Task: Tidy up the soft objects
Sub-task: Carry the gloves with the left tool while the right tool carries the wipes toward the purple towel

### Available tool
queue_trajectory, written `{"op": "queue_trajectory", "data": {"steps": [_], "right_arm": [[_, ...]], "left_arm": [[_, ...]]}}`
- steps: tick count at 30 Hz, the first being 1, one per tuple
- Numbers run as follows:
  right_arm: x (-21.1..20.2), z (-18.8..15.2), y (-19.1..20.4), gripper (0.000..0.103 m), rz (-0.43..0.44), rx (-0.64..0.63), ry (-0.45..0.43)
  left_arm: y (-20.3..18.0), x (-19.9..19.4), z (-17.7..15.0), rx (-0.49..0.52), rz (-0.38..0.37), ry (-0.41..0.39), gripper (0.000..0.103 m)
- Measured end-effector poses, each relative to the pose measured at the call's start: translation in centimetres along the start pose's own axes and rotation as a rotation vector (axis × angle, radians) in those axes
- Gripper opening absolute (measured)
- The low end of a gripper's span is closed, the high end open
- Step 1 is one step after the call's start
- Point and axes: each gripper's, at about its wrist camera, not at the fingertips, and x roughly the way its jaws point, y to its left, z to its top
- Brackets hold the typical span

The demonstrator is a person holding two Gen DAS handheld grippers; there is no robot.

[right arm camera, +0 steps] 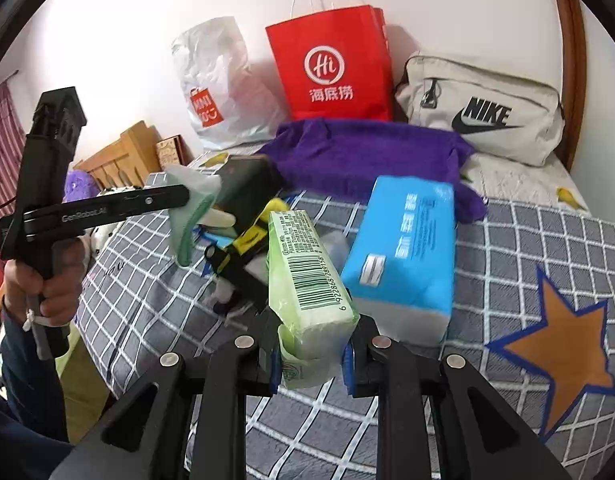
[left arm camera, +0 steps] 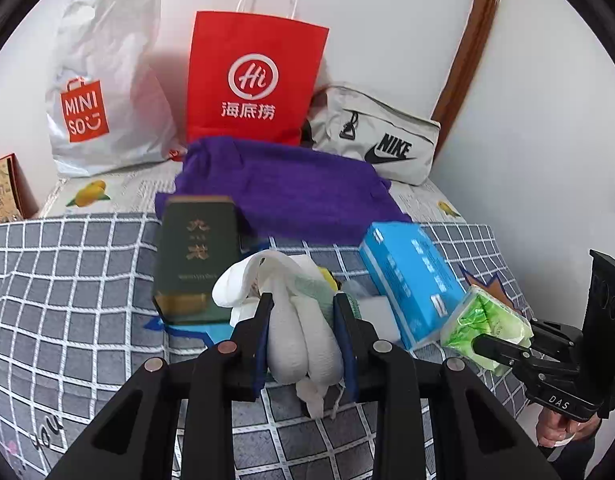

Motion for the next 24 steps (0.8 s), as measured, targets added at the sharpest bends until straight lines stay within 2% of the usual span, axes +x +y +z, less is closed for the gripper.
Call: {"op": "queue_trajectory", "data": {"steps": [13, 19, 24], "right_arm": [[1.2, 6.2, -2.2, 0.023, -0.054, 0.023, -0.021], [2.8, 9.3, -3.1, 0.023, -0.058, 0.024, -0.021], [4.1, 11.3, -3.6, 0.023, -0.057, 0.021, -0.027]], "left_arm": [[1.8, 0.1, 4.9, -0.036, 0.052, -0.021, 0.028], [2.9, 0.5, 7.3, -0.065, 0.025, -0.033, 0.028], [3.3, 1.0, 9.1, -0.042, 0.096, -0.048, 0.028]]}}
